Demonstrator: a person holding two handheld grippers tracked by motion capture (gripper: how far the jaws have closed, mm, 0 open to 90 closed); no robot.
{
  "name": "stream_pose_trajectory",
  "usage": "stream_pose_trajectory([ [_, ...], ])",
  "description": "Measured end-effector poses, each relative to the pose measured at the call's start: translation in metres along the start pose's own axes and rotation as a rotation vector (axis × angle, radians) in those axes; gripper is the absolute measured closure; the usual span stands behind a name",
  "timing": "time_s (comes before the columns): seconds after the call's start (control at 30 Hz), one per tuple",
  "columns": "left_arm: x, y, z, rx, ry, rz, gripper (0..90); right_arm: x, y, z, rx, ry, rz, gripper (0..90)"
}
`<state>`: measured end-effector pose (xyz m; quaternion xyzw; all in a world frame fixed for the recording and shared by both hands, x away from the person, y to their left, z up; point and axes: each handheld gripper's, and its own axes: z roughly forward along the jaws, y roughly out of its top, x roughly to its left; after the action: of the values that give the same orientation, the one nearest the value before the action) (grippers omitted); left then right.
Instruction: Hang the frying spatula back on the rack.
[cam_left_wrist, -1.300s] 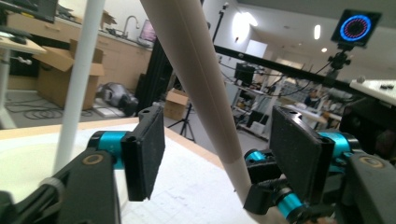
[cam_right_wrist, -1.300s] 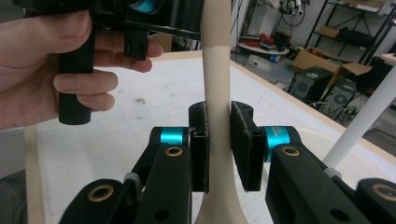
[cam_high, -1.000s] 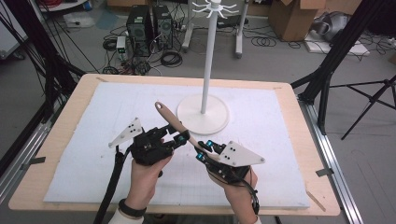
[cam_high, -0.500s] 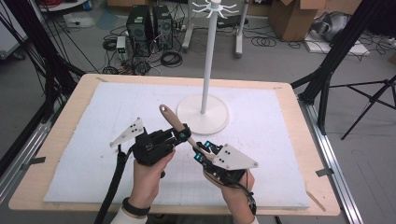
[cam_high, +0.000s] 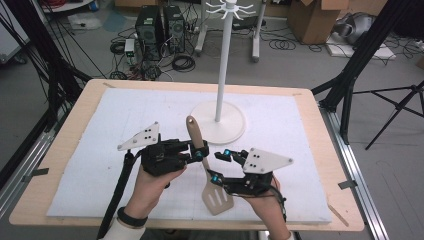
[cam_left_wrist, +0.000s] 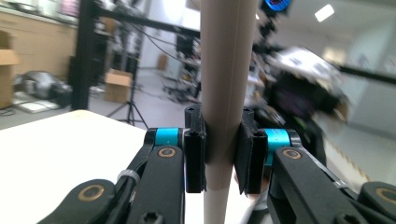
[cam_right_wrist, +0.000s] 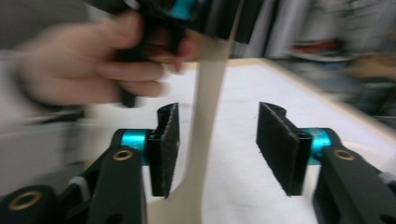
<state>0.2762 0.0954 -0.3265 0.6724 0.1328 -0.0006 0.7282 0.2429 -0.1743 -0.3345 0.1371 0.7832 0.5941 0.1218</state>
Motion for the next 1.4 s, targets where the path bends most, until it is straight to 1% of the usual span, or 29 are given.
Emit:
stream_pose_trajectory([
  [0.03, 0.000, 0.002, 0.001, 0.017, -0.022, 0.013, 75.9, -0.003, 0.001, -0.002, 0.003, 0.026, 0.023, 44.5],
  [0.07, -0.001, 0.003, 0.002, 0.029, -0.042, 0.026, 75.9, -0.006, 0.001, -0.003, 0.005, 0.056, 0.036, 43.2],
  [0.1, -0.002, 0.004, 0.003, 0.042, -0.061, 0.037, 75.9, -0.008, 0.001, -0.002, 0.016, 0.097, 0.050, 43.0],
  [0.2, -0.005, 0.008, 0.007, 0.068, -0.112, 0.072, 75.9, -0.010, 0.001, 0.007, 0.033, 0.147, 0.045, 43.7],
  [0.23, -0.006, 0.008, 0.008, 0.075, -0.124, 0.080, 75.9, -0.009, 0.000, 0.010, 0.031, 0.161, 0.043, 44.5],
  [0.3, -0.008, 0.010, 0.010, 0.086, -0.155, 0.093, 75.9, -0.009, -0.001, 0.016, 0.020, 0.207, 0.053, 48.1],
  [0.37, -0.009, 0.012, 0.011, 0.102, -0.182, 0.102, 75.9, -0.009, -0.001, 0.018, 0.017, 0.234, 0.053, 50.6],
  [0.43, -0.008, 0.013, 0.010, 0.111, -0.197, 0.100, 75.9, -0.009, -0.002, 0.019, 0.015, 0.256, 0.049, 53.0],
  [0.5, -0.006, 0.014, 0.009, 0.110, -0.214, 0.092, 75.9, -0.008, -0.002, 0.018, 0.015, 0.275, 0.037, 56.8],
  [0.6, -0.004, 0.015, 0.008, 0.113, -0.223, 0.090, 75.9, -0.008, 0.000, 0.015, -0.006, 0.283, 0.021, 61.0],
  [0.63, -0.004, 0.015, 0.008, 0.115, -0.224, 0.091, 75.9, -0.007, 0.000, 0.015, -0.013, 0.281, 0.018, 61.2],
  [0.7, -0.005, 0.015, 0.009, 0.114, -0.229, 0.089, 75.9, -0.007, 0.001, 0.014, -0.013, 0.295, 0.015, 66.0],
  [0.77, -0.005, 0.015, 0.010, 0.117, -0.234, 0.086, 75.8, -0.007, 0.001, 0.015, -0.015, 0.289, 0.011, 67.5],
  [0.87, -0.004, 0.014, 0.011, 0.126, -0.237, 0.088, 75.8, -0.007, 0.000, 0.014, -0.017, 0.284, -0.002, 76.0],
  [1.0, -0.005, 0.014, 0.011, 0.121, -0.240, 0.104, 75.8, -0.007, 0.000, 0.014, -0.021, 0.284, 0.001, 77.5],
  [1.1, -0.006, 0.013, 0.011, 0.112, -0.237, 0.110, 75.2, -0.007, 0.000, 0.013, -0.028, 0.274, -0.004, 78.2],
  [1.13, -0.006, 0.013, 0.011, 0.104, -0.234, 0.109, 74.6, -0.007, 0.000, 0.013, -0.026, 0.275, 0.004, 78.4],
  [1.17, -0.006, 0.014, 0.010, 0.091, -0.226, 0.106, 71.2, -0.007, 0.001, 0.012, -0.027, 0.266, -0.001, 78.4],
  [1.23, -0.003, 0.016, 0.006, 0.084, -0.207, 0.067, 58.1, -0.008, 0.001, 0.011, -0.031, 0.249, -0.011, 78.5],
  [1.27, -0.003, 0.016, 0.003, 0.082, -0.196, 0.066, 54.8, -0.009, 0.000, 0.010, -0.040, 0.252, -0.002, 78.5],
  [1.3, -0.002, 0.016, 0.000, 0.070, -0.183, 0.068, 52.5, -0.010, 0.000, 0.009, -0.047, 0.253, 0.002, 78.6],
  [1.4, 0.000, 0.016, -0.015, 0.038, -0.135, 0.074, 40.9, -0.016, 0.001, 0.006, -0.061, 0.245, 0.012, 78.6],
])
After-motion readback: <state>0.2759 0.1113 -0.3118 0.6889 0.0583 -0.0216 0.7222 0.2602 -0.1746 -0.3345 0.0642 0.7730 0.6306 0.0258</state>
